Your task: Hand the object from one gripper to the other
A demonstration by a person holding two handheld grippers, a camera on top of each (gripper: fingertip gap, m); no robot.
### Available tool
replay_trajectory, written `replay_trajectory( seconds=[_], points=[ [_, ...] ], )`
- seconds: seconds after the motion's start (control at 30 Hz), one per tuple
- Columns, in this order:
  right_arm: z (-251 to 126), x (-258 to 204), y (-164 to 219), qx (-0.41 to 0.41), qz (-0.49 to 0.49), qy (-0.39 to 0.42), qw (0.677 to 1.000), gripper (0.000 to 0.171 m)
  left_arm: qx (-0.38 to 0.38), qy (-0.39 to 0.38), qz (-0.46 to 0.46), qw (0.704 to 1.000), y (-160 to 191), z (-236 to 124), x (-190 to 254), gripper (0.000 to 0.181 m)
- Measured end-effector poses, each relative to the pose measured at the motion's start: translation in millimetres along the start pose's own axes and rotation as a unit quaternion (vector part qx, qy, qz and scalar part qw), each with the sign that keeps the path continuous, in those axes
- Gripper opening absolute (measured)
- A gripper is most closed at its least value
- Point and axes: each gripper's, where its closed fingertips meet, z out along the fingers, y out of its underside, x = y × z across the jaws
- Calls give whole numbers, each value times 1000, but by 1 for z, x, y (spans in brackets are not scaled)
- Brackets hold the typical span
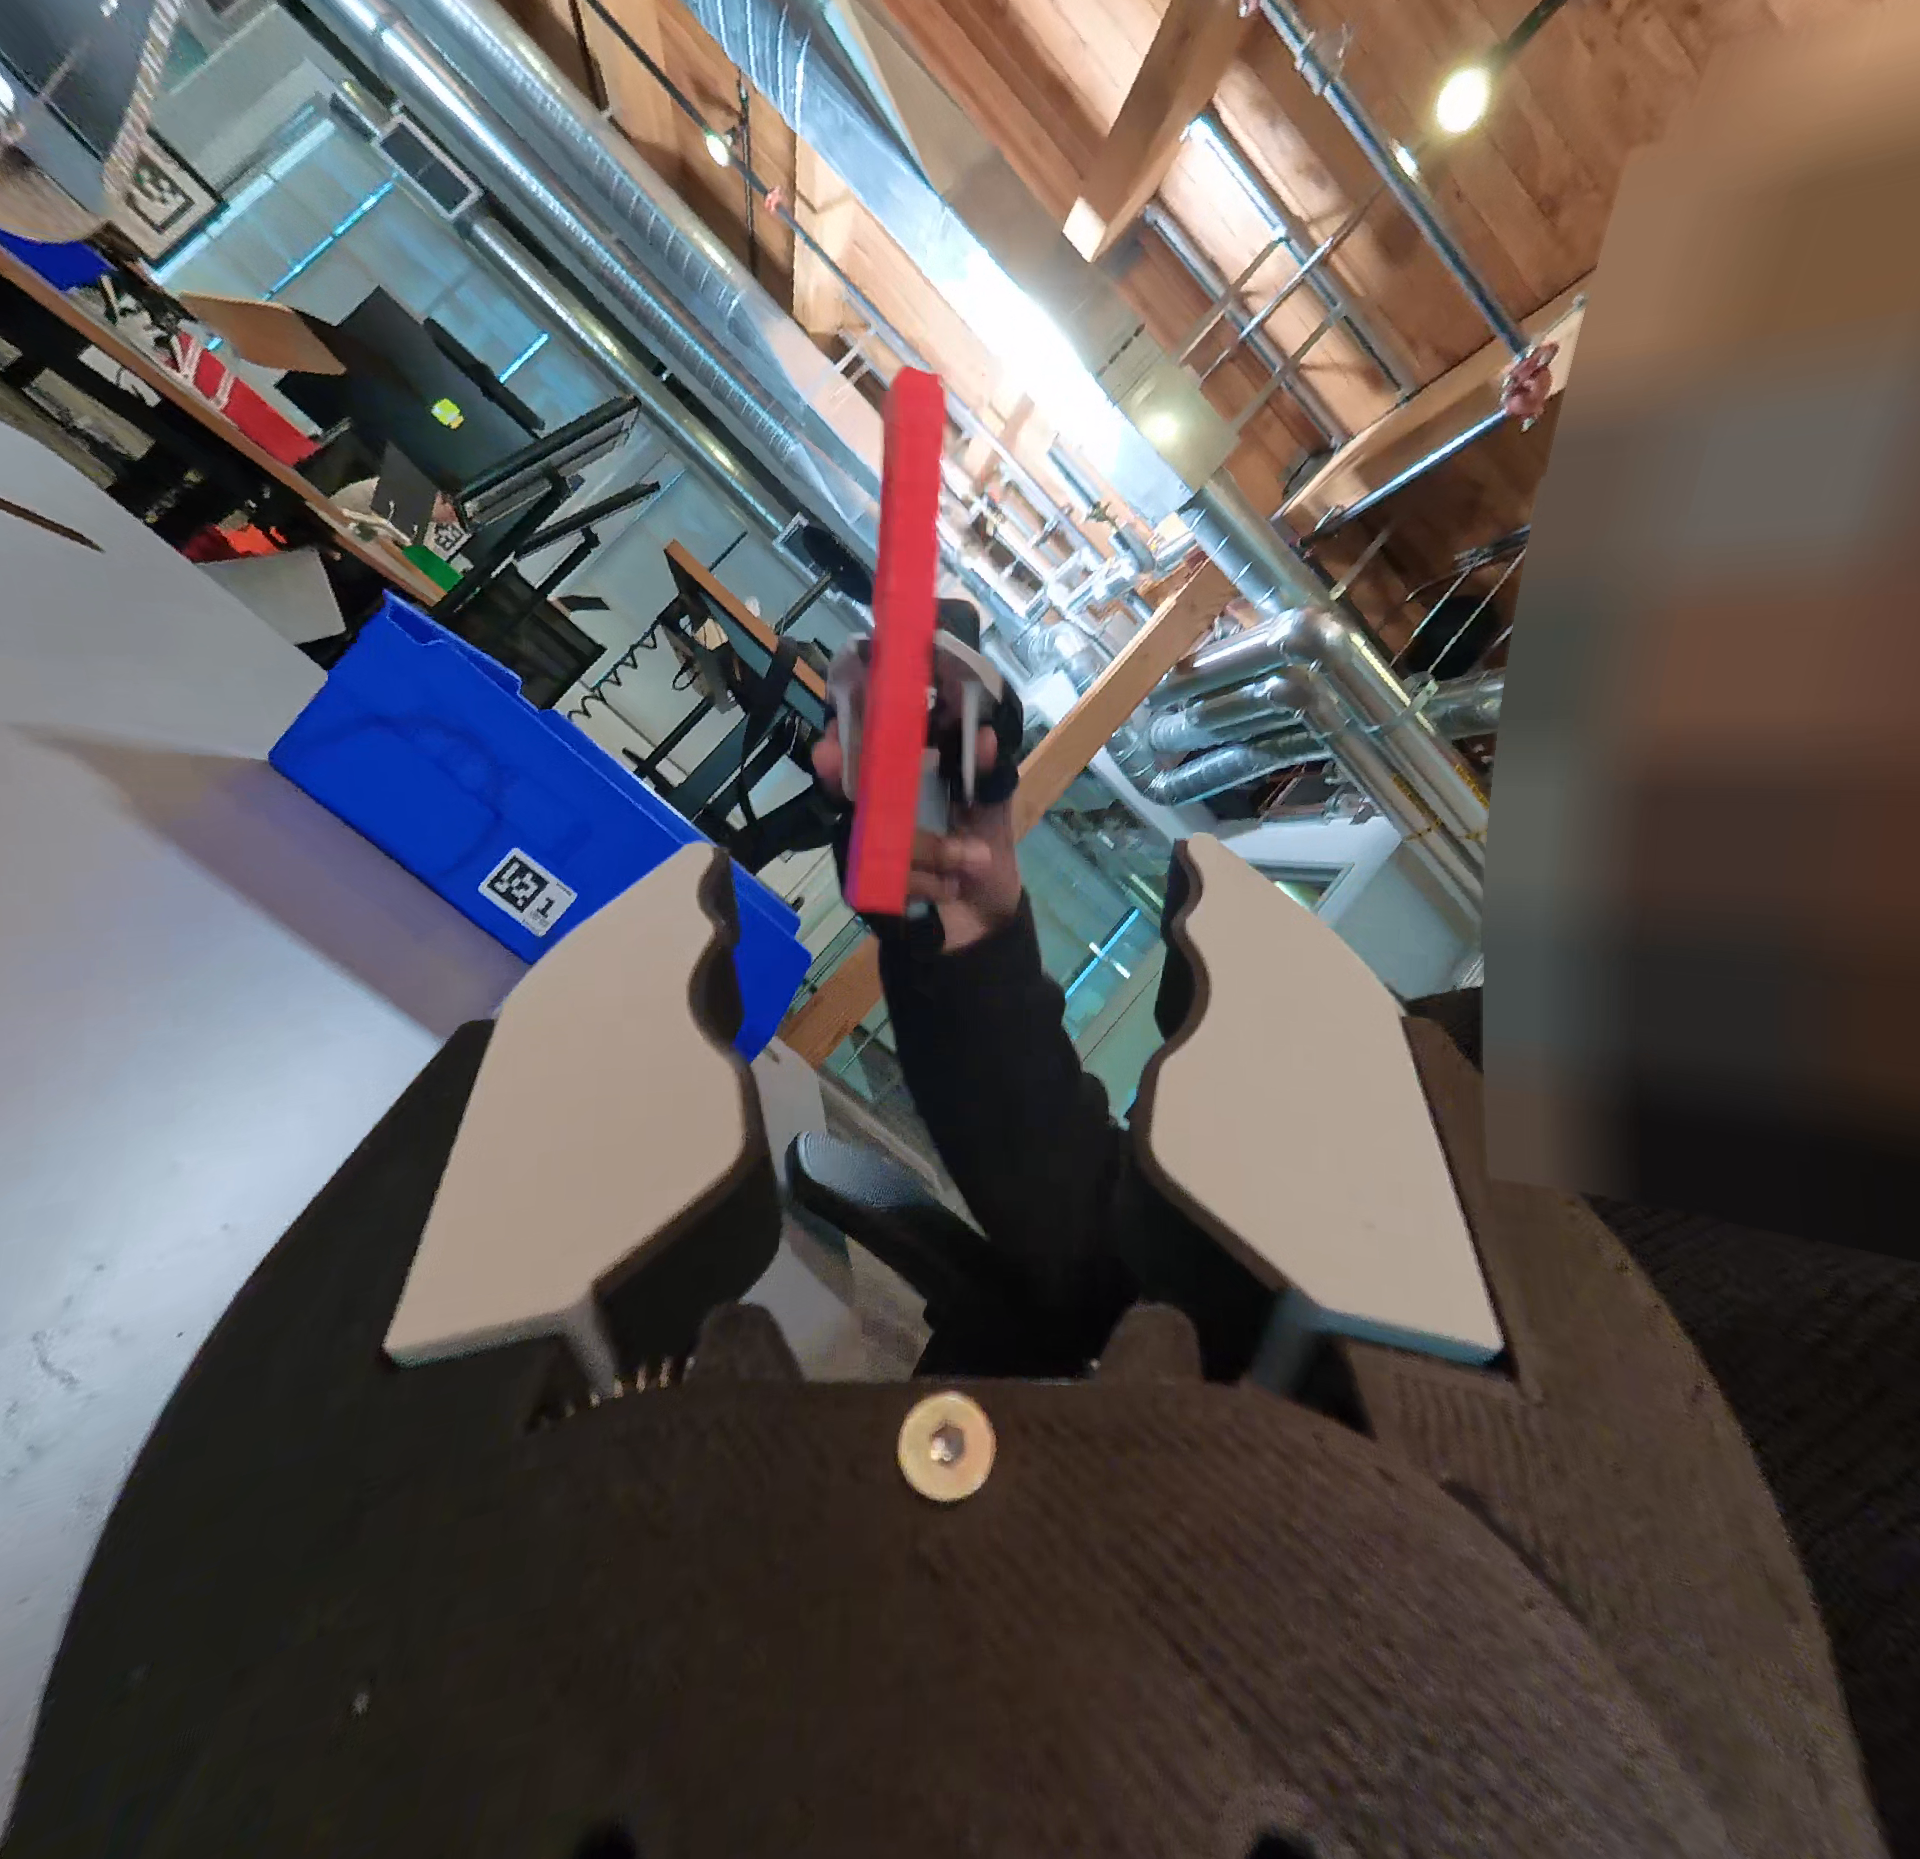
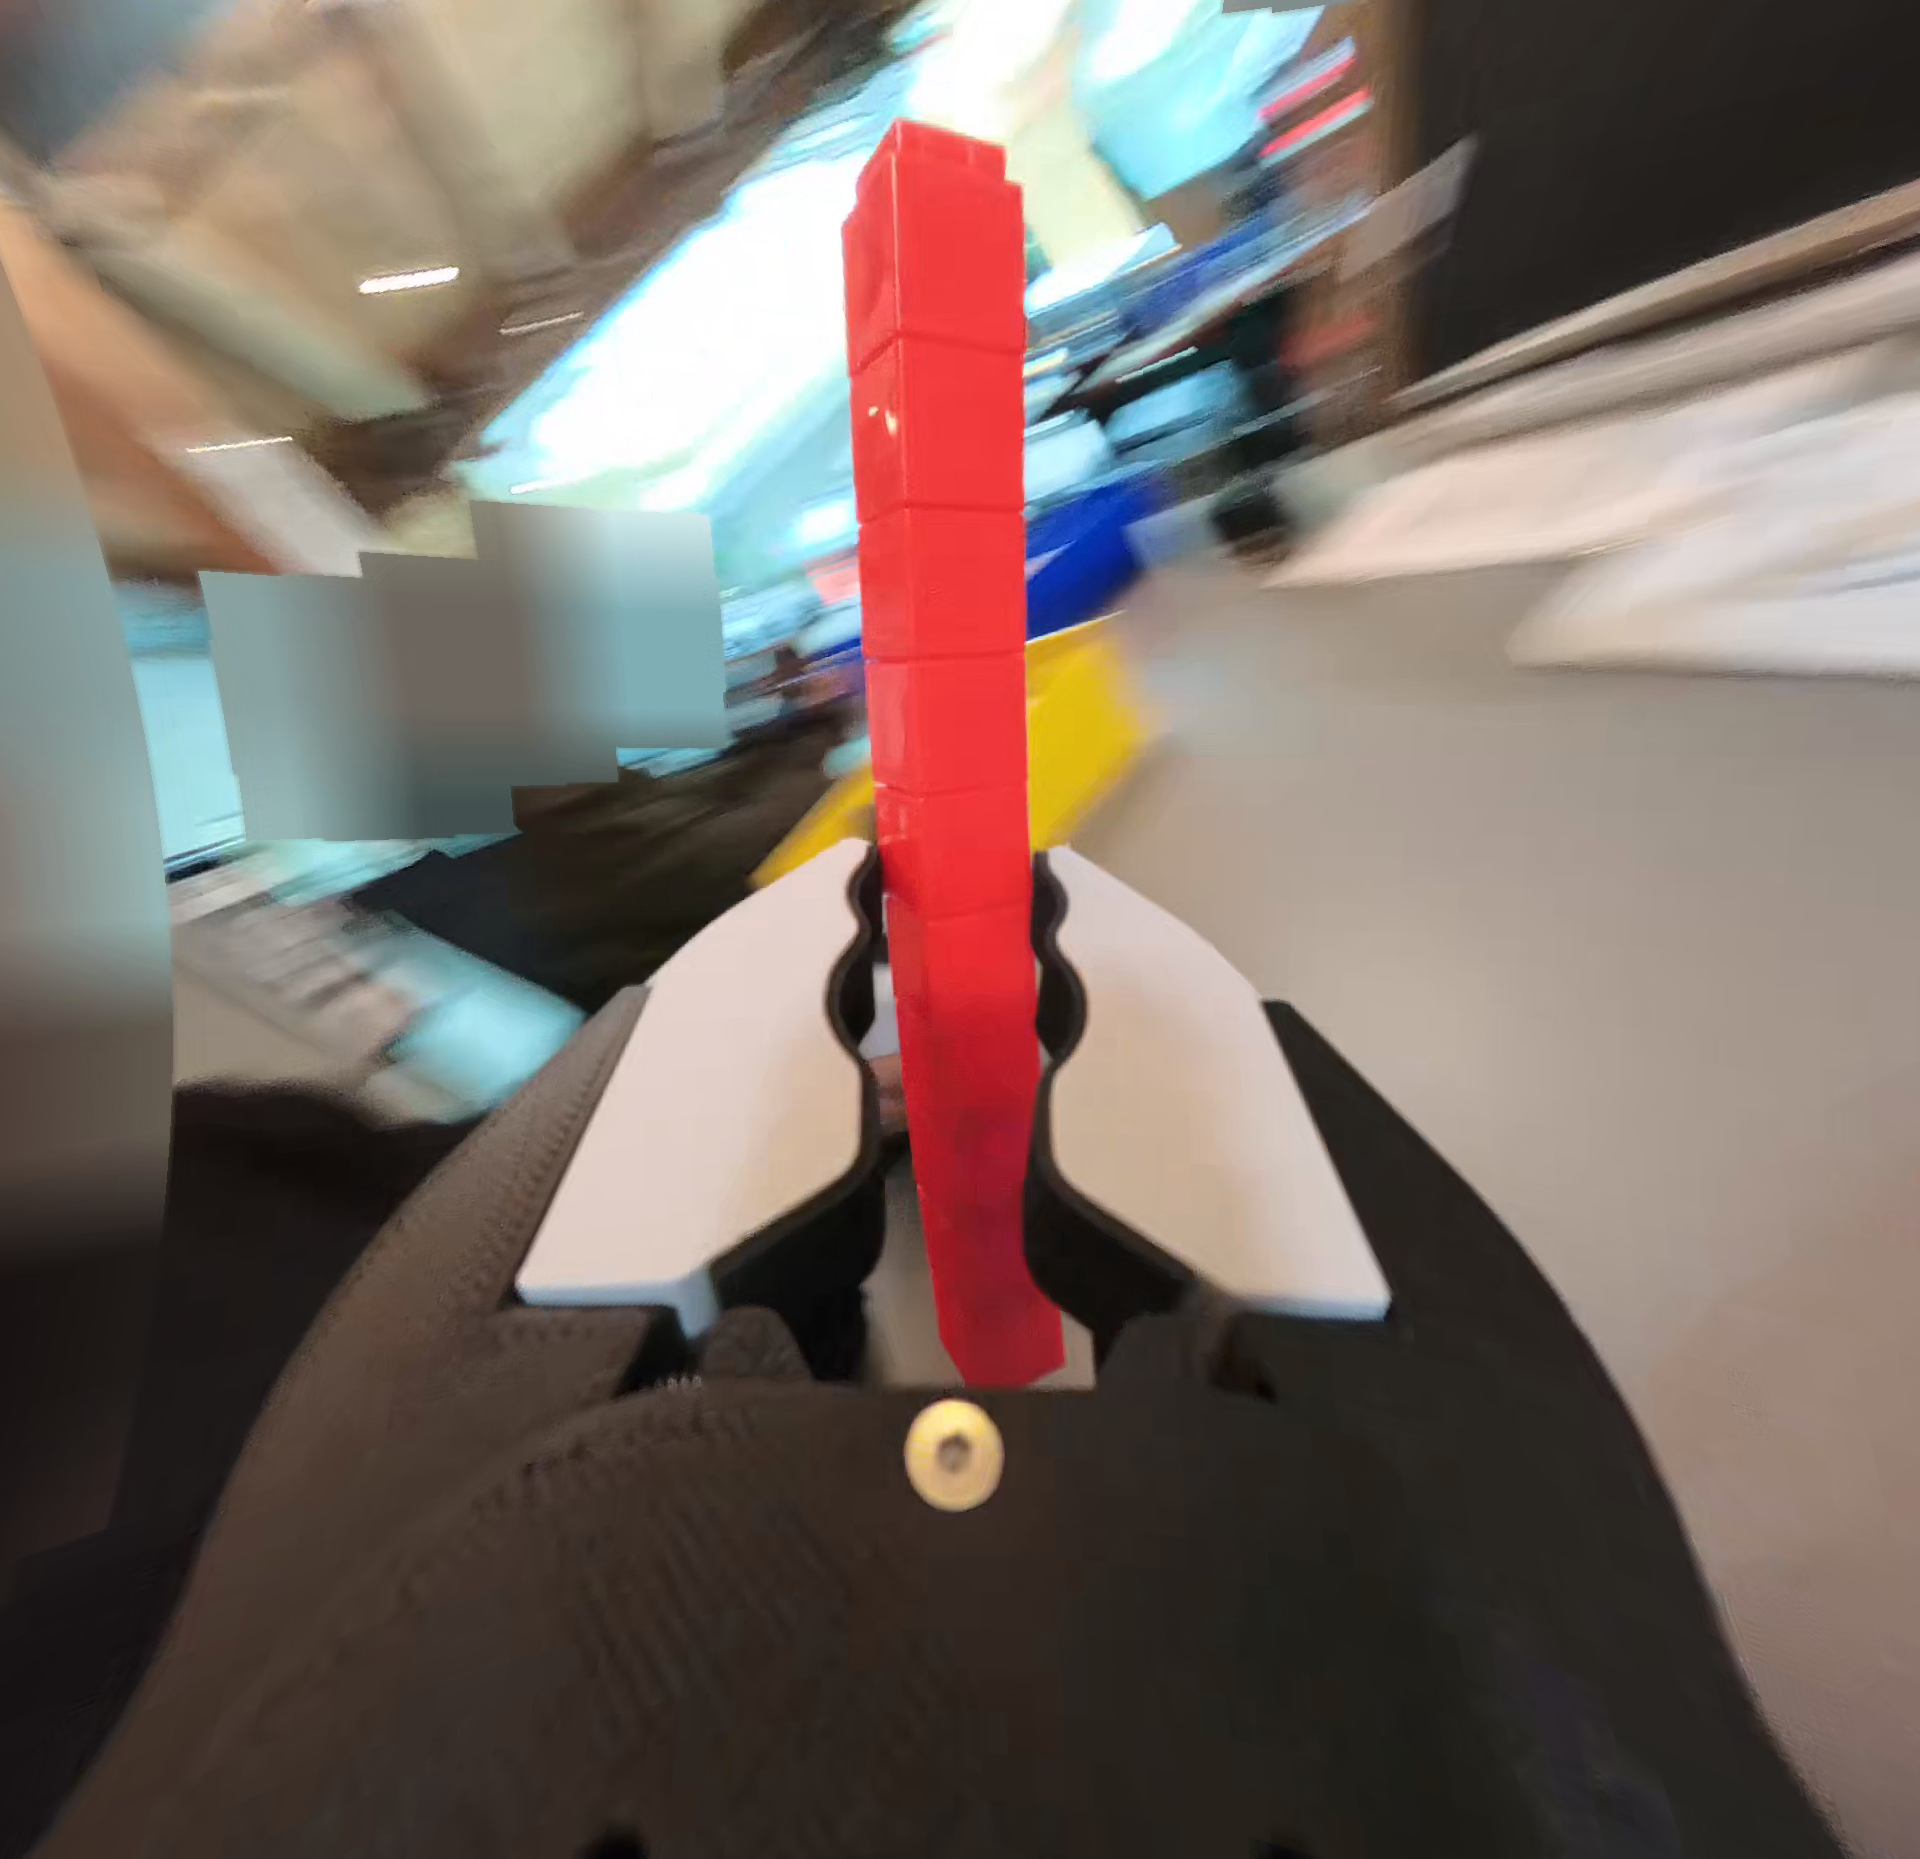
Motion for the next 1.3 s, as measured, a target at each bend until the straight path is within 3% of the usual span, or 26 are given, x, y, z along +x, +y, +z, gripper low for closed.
replay_trajectory(
  seconds=[0.1, 0.23, 0.33, 0.43, 0.5, 0.6, 0.7, 0.8, 0.93, 1.07, 1.2, 1.3],
  points=[
    [-80, 58, -35, 26, -27, 190, 981, 28, -25, -12, 16, 999, 10, 4, -3, 80],
    [-176, 160, -20, -12, 0, 418, 908, 28, -71, -3, 10, 997, 25, 10, -2, 66],
    [-186, 197, 7, -31, 68, 422, 904, 28, -91, -8, 17, 996, 34, 15, -3, 67],
    [-180, 212, 23, -58, 65, 430, 899, 31, -111, -12, 31, 993, 43, 19, -3, 67],
    [-179, 211, 22, -63, 48, 440, 895, 45, -122, -17, 42, 991, 48, 20, -3, 68],
    [-180, 183, -5, -25, -4, 447, 894, 48, -128, -24, 58, 990, 49, 20, -1, 68],
    [-154, 117, -38, 21, -91, 402, 911, 48, -125, -33, 65, 989, 49, 19, -2, 68],
    [-99, 39, -41, 43, -169, 300, 938, 47, -119, -46, 65, 990, 47, 19, -5, 69],
    [-15, -29, 11, 51, -199, 126, 970, 42, -112, -74, 83, 987, 43, 20, -4, 72],
    [40, -14, 88, -55, -224, 94, 968, 39, -137, -91, 91, 982, 26, 30, 22, 63],
    [66, -3, 139, -77, -136, 31, 987, 37, -92, -192, 167, 963, -58, 10, 46, 54],
    [70, 3, 158, -95, -36, -3, 995, 39, -68, -354, 263, 895, -136, -55, 51, 61]
  ],
)
